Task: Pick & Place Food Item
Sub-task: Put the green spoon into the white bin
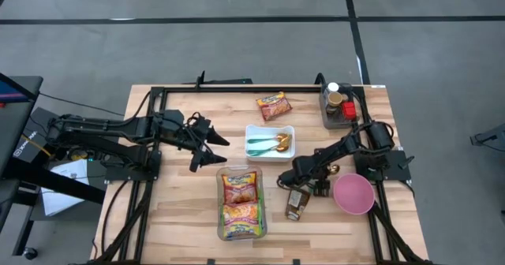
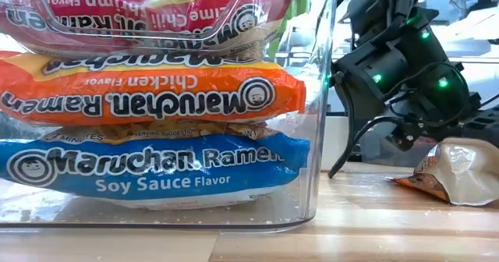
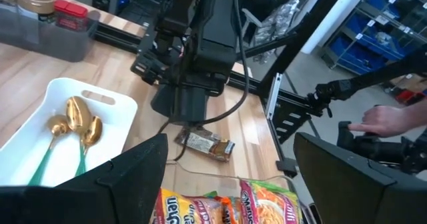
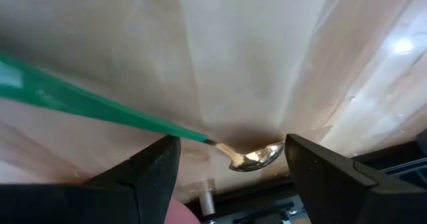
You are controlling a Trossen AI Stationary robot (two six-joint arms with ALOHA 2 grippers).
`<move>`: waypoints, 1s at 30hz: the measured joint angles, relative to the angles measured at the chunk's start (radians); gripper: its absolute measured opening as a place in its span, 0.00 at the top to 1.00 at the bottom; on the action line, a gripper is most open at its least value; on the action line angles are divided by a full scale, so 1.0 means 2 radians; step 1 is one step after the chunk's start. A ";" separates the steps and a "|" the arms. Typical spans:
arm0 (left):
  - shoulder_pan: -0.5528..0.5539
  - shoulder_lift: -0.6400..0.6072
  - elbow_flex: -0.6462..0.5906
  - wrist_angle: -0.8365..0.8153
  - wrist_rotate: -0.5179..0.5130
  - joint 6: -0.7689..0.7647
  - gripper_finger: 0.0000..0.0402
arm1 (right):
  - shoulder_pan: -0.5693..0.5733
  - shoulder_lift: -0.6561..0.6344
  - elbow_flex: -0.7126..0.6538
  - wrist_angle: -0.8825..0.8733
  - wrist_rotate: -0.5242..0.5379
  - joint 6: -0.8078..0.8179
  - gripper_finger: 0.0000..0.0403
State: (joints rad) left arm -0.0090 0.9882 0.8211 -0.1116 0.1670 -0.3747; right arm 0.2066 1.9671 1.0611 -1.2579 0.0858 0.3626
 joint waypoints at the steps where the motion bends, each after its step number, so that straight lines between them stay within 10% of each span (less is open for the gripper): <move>1: 0.000 0.000 0.000 0.000 0.001 0.000 0.21 | -0.002 0.000 0.000 0.001 0.003 0.000 0.34; 30: -0.026 0.000 0.000 0.000 0.026 -0.004 0.21 | -0.013 0.001 -0.001 0.023 0.004 0.003 0.72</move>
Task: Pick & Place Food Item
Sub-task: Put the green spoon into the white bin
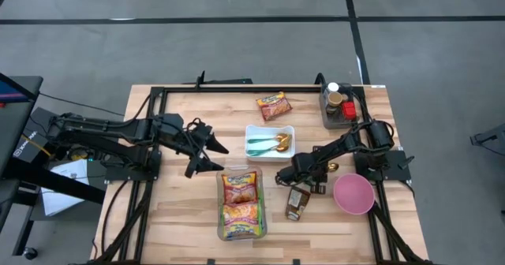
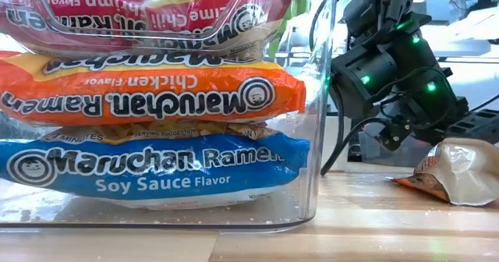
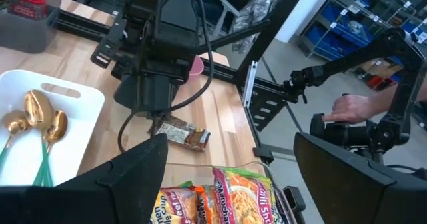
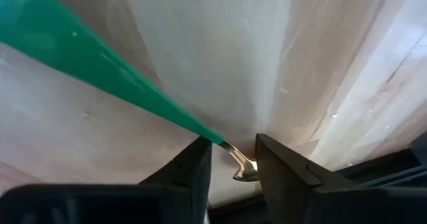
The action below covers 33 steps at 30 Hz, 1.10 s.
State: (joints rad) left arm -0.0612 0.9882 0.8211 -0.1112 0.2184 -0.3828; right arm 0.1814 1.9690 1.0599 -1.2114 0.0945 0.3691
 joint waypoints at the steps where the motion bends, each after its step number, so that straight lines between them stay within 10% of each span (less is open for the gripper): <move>1: 0.000 0.000 0.000 0.000 0.000 0.000 0.21 | 0.000 0.000 0.000 0.000 -0.001 0.000 0.73; 14: 0.000 0.000 0.000 0.000 0.000 -0.009 0.21 | 0.000 0.002 0.020 0.006 -0.005 -0.004 0.98; 33: 0.000 0.000 0.000 0.000 0.000 -0.009 0.21 | 0.026 0.002 0.072 0.031 -0.001 -0.009 1.00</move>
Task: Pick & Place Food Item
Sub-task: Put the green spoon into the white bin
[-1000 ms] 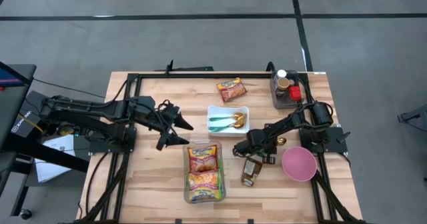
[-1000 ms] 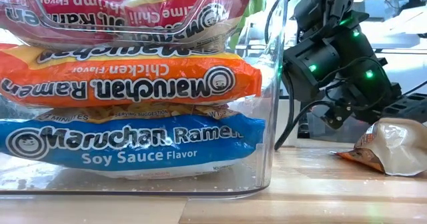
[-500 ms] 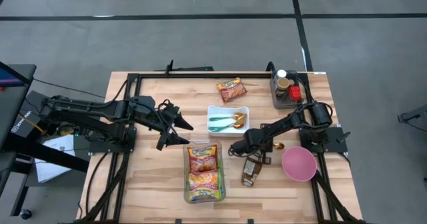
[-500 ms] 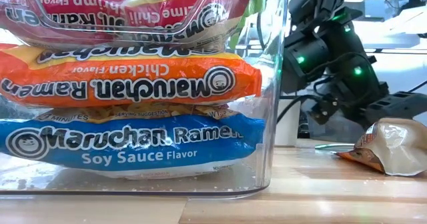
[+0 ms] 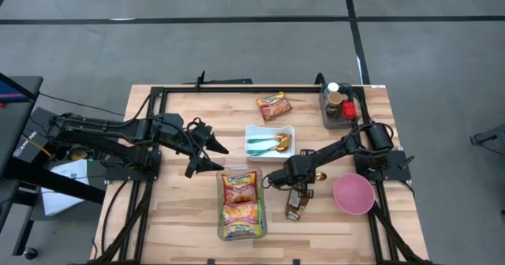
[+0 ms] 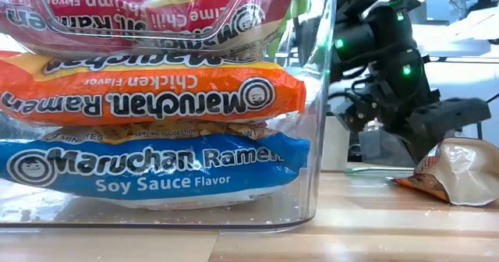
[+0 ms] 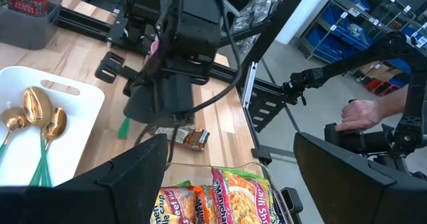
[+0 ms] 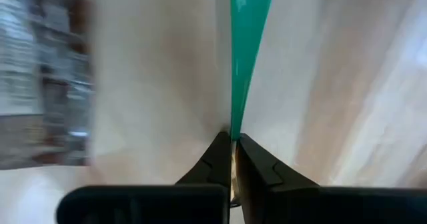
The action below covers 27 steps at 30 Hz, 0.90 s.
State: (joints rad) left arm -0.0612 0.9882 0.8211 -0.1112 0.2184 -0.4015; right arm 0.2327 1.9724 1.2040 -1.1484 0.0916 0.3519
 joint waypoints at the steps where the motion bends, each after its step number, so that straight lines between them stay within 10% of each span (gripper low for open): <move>1: 0.000 0.000 0.000 0.000 0.000 0.000 0.21 | 0.002 0.000 0.005 -0.001 -0.002 0.000 1.00; 27: 0.000 0.000 0.000 0.022 -0.004 0.001 0.21 | 0.041 -0.116 0.035 -0.054 0.007 0.073 1.00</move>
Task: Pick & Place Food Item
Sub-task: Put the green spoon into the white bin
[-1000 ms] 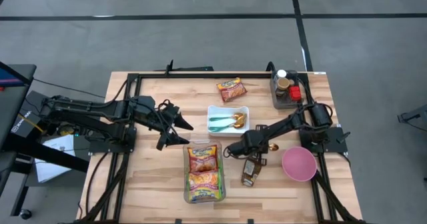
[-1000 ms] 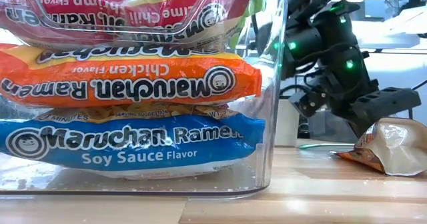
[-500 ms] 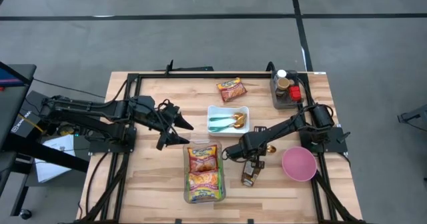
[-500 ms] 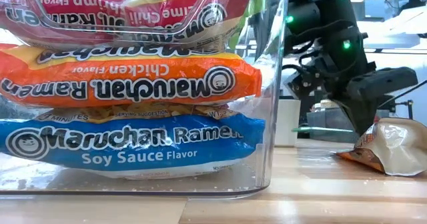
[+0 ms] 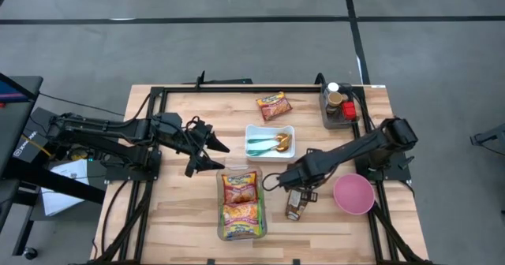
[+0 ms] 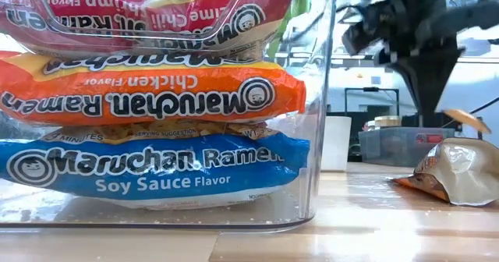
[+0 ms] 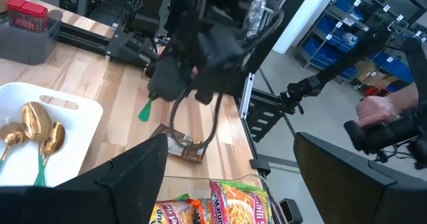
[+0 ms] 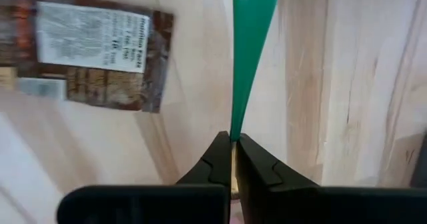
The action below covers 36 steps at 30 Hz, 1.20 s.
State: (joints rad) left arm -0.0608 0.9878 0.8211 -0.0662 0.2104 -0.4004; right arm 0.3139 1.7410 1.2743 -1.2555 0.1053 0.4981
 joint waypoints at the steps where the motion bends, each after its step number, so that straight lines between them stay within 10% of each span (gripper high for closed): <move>1: 0.000 0.000 0.000 0.000 0.000 0.000 0.21 | 0.000 -0.005 0.006 -0.001 0.000 0.000 1.00; 27: 0.000 -0.004 0.000 -0.195 0.073 0.002 0.21 | -0.133 0.190 0.473 -0.159 0.113 -0.231 1.00; 36: 0.000 -0.048 0.000 -0.310 0.073 0.003 0.21 | -0.163 0.242 0.506 -0.159 0.148 -0.309 1.00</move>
State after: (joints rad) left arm -0.0612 0.8926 0.8211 -0.6861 0.3562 -0.3937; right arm -0.0127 2.2252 2.2863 -1.5739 0.4005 -0.1202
